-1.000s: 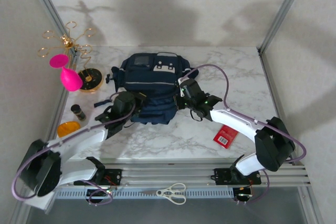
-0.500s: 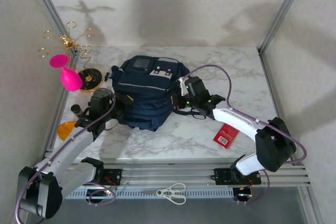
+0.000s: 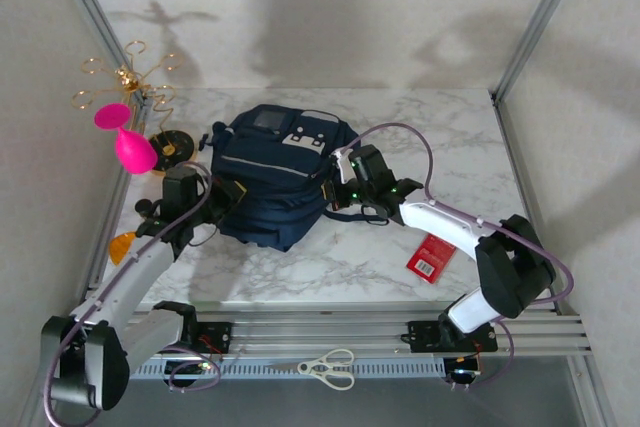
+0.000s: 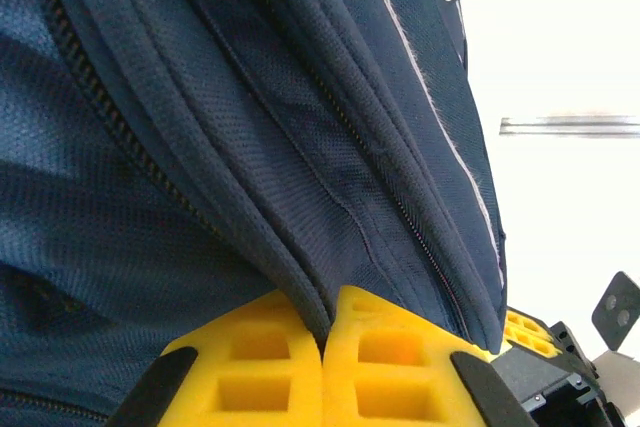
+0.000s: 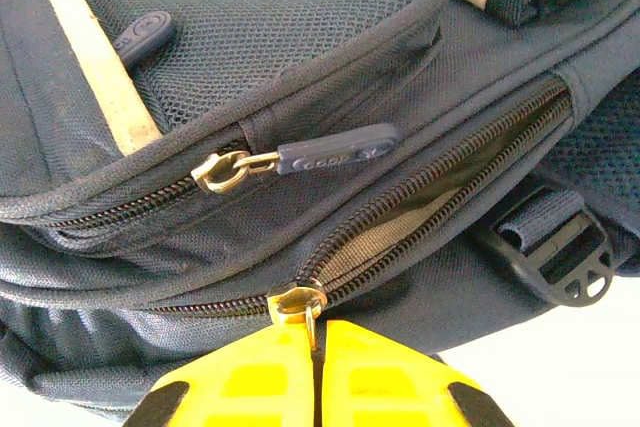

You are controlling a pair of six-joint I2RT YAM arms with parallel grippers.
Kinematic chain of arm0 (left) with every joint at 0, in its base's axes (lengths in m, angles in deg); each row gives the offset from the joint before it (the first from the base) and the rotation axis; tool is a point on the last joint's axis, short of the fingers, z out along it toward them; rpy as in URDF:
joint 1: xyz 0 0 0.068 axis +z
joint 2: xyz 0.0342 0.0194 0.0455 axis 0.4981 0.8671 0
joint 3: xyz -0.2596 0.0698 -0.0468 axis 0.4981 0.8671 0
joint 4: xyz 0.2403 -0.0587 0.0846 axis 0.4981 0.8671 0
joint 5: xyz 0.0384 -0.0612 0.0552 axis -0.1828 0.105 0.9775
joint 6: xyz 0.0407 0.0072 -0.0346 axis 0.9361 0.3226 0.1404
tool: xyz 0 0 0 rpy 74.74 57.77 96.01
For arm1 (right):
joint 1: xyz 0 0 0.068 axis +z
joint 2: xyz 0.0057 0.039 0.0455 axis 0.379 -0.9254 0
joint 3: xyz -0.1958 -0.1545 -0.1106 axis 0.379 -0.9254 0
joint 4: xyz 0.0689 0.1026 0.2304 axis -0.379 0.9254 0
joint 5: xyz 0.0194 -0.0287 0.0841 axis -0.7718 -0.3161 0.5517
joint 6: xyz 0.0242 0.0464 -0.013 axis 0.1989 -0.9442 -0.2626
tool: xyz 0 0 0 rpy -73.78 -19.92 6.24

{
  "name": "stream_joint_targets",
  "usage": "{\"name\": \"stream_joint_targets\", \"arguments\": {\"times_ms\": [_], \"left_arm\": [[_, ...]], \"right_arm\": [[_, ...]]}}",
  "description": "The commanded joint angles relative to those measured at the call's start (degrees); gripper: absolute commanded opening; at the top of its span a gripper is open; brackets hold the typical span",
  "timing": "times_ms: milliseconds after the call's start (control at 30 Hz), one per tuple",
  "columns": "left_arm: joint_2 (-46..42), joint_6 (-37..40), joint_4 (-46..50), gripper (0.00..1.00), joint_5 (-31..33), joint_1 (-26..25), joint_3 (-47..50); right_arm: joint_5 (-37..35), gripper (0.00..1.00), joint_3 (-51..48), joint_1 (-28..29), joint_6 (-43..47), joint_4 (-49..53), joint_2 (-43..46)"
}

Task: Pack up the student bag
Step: Zip the student bag at the center of the table.

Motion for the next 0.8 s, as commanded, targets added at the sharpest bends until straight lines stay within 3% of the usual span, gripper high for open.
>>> {"name": "stream_joint_targets", "arguments": {"times_ms": [0, 167, 367, 467, 533, 700, 767], "left_arm": [[-1.6, 3.5, 3.7, 0.0, 15.3, 6.1, -1.1], [-1.8, 4.2, 2.4, 0.0, 15.8, 6.9, -0.1], [0.8, 4.1, 0.3, 0.0, 7.5, 6.0, -2.5], [-1.3, 0.7, -1.4, 0.21, 5.9, 2.8, -2.6], [-2.9, -0.4, 0.8, 0.46, 7.3, 1.2, -3.5], [-11.0, -15.9, -7.8, 0.63, 11.7, -7.4, 6.4], [-12.7, -21.0, -11.3, 0.64, 15.7, -11.5, 9.7]], "right_arm": [[-19.7, 0.0, -0.8, -8.1, -3.3, 6.1, 0.6], [-19.4, 0.0, 1.4, -9.0, -3.6, 4.9, -2.4], [-14.1, 0.0, 2.0, -4.5, 1.0, 2.7, -2.6], [-13.2, 0.0, 1.9, -2.2, 2.1, 2.9, -2.8], [-16.0, 0.0, 1.7, -1.2, 3.4, 2.7, -3.2], [-8.9, 0.0, -1.0, -0.7, 2.6, -2.3, -2.1], [-8.0, 0.0, -0.8, 0.0, 2.1, -2.5, -2.6]]}}
